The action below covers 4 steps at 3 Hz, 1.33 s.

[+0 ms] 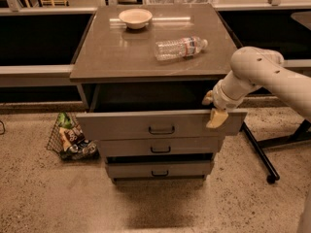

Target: Open top drawer

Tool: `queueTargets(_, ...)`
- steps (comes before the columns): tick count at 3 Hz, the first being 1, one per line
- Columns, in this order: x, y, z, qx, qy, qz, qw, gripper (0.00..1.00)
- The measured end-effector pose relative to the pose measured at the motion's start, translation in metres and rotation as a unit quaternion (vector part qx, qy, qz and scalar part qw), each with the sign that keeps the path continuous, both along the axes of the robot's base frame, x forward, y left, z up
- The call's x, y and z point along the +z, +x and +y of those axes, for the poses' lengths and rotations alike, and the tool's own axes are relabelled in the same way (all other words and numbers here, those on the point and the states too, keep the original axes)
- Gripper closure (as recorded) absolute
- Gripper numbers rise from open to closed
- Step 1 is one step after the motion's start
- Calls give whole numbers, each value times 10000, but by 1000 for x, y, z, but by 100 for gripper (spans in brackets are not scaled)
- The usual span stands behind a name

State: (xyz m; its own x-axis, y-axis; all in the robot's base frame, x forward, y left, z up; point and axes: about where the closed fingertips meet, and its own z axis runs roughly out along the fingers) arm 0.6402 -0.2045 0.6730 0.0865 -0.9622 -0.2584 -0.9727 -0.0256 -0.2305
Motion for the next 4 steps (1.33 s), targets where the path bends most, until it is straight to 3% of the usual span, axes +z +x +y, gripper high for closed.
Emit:
queueTargets(1,-12,-13,8,84,-75,207,9997,0)
queueTargets(2,-33,-31,18,183,-90,616,9979,0)
queueTargets(3,-39,-49,25,250,-180,893,9955,15)
queueTargets(4,-30,-71,29,253,-290,1025,9940,39)
